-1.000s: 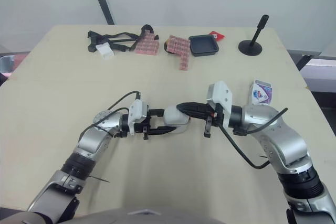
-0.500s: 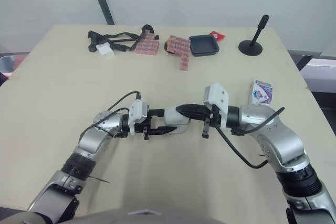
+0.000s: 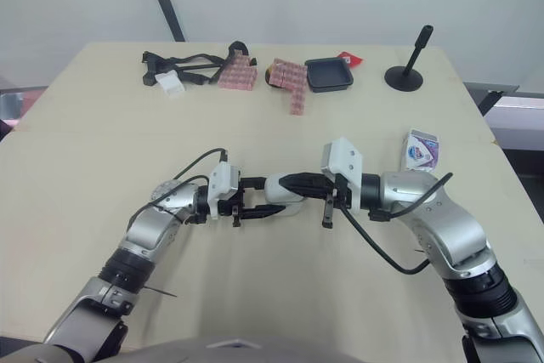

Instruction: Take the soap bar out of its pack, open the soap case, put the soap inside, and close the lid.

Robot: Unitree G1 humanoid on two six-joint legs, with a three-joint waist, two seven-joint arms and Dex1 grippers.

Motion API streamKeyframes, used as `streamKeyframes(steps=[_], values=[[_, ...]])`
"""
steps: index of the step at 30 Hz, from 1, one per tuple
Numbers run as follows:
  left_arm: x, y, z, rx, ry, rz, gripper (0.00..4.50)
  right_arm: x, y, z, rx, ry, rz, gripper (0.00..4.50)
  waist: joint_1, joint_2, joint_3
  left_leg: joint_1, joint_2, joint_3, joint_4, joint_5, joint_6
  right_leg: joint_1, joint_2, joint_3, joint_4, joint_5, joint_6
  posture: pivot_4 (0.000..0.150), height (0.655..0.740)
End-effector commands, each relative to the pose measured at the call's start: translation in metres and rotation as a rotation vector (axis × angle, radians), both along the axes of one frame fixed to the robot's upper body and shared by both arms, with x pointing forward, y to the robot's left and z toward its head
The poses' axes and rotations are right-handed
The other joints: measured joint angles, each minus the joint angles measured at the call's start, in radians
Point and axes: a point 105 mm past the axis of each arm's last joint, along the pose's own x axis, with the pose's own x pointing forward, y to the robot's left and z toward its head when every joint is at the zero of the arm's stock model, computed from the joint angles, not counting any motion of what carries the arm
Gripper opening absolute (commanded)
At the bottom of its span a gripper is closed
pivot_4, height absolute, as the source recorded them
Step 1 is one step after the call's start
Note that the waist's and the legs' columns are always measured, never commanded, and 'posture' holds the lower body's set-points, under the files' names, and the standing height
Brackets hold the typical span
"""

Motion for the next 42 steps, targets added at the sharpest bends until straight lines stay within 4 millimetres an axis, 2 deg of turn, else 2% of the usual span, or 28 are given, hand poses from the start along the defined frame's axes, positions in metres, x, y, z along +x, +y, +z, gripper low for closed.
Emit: streamKeyframes(steps=[1, 11, 16, 21, 25, 28, 35, 42], values=[[-0.001, -0.002, 0.010, -0.023, -0.039, -0.008, 1.87, 0.004, -0.006, -0.024, -0.086, 0.092, -0.052, 0.02, 0.000, 0.000, 0.000, 0.002, 0.000, 0.000, -0.001, 0.000, 0.000, 0.002, 0.000, 0.000, -0.001, 0.000, 0.000, 0.150, 0.7400], [-0.001, -0.001, 0.010, -0.020, -0.041, -0.007, 1.87, 0.005, -0.005, -0.029, -0.083, 0.129, -0.070, 0.02, -0.003, 0.000, 0.000, 0.006, 0.000, 0.000, -0.002, 0.000, 0.000, 0.006, 0.000, 0.000, -0.002, 0.000, 0.000, 0.150, 0.7400], [0.001, 0.001, 0.011, -0.017, -0.041, -0.003, 1.87, 0.009, -0.008, -0.007, 0.040, 0.066, -0.085, 0.02, -0.003, 0.000, 0.000, 0.006, 0.000, 0.000, -0.003, 0.000, 0.000, 0.006, 0.000, 0.000, -0.003, 0.000, 0.000, 0.150, 0.7400], [0.001, 0.003, 0.010, -0.014, -0.040, -0.003, 1.87, 0.012, -0.028, 0.007, 0.083, -0.027, -0.124, 0.02, -0.002, -0.001, 0.000, 0.005, 0.000, 0.000, -0.004, 0.000, 0.000, 0.005, 0.000, 0.000, -0.004, 0.000, 0.000, 0.150, 0.7400], [0.002, 0.004, 0.010, -0.014, -0.040, -0.001, 1.87, 0.005, -0.043, 0.006, 0.099, -0.061, -0.122, 1.10, 0.000, 0.000, 0.000, 0.004, 0.000, 0.001, -0.008, 0.000, 0.000, 0.004, 0.000, 0.000, -0.009, 0.000, 0.000, 0.150, 0.7400], [0.004, 0.004, 0.011, -0.015, -0.038, 0.001, 1.87, -0.005, -0.053, -0.009, 0.067, -0.092, -0.100, 2.14, 0.000, -0.001, 0.000, 0.003, 0.000, 0.001, -0.010, 0.000, 0.000, 0.004, 0.001, -0.001, -0.011, 0.000, 0.000, 0.150, 0.7400], [0.004, 0.004, 0.014, -0.020, -0.021, -0.005, 1.87, -0.016, -0.060, -0.032, 0.035, -0.103, -0.084, 4.46, -0.005, -0.001, 0.000, 0.003, 0.000, 0.000, -0.010, -0.003, 0.005, 0.004, 0.000, -0.001, -0.011, 0.000, 0.000, 0.150, 0.7400], [0.001, 0.004, 0.017, -0.038, 0.007, -0.010, 1.87, -0.018, -0.062, -0.036, 0.033, -0.124, -0.078, 4.48, -0.011, -0.001, 0.000, 0.002, 0.000, 0.000, -0.010, -0.003, 0.006, 0.004, 0.000, -0.001, -0.011, 0.000, 0.000, 0.150, 0.7400]])
